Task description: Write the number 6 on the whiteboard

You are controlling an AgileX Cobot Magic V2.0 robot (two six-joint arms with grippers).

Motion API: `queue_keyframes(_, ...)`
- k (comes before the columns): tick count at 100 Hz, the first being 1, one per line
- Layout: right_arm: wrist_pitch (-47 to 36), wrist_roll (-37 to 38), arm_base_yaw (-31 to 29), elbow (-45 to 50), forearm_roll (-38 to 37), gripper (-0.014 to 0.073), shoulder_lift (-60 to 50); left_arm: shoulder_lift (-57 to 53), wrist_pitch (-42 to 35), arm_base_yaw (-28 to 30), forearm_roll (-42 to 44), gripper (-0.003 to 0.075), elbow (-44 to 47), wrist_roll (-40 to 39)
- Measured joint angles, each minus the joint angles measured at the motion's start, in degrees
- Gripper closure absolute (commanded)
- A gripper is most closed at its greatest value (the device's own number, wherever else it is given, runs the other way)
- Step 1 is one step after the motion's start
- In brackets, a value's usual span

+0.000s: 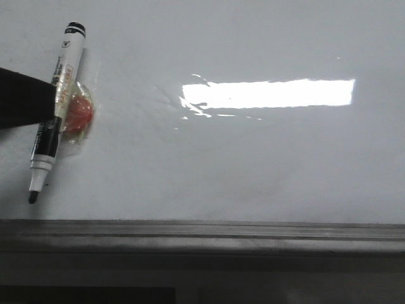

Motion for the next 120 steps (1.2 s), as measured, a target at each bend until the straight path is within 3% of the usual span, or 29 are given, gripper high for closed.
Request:
queue_keyframes(31,0.0,0.1,0.0,0.0,0.0,0.0657,0.0,6.2,-1.7,-1.3,-5.0,0.0312,-1.1,-0.8)
queue_keyframes(43,0.0,0.1,0.0,0.0,0.0,0.0658,0.0,7.0,-2.4,-1.3,-5.7,0.0454,-1.4,-0.8)
queue_keyframes(58,0.0,0.1,0.0,0.0,0.0,0.0658,0.0,7.8,-2.3,-1.3,-6.6,0.0742,-1.4,-0.8)
queue_keyframes(85,1.2,0.1,1.9,-0.9,0.6,0.0657,0.0,8.2,-2.3,-1.3,-6.5,0.0739,-1.4,-0.8)
queue_keyframes(120,8.9,-4.0,17.8,-7.7,1.2,0.0657,2.6,7.1,11.3,-2.0,2.6,0.0739,-8.0,-0.8)
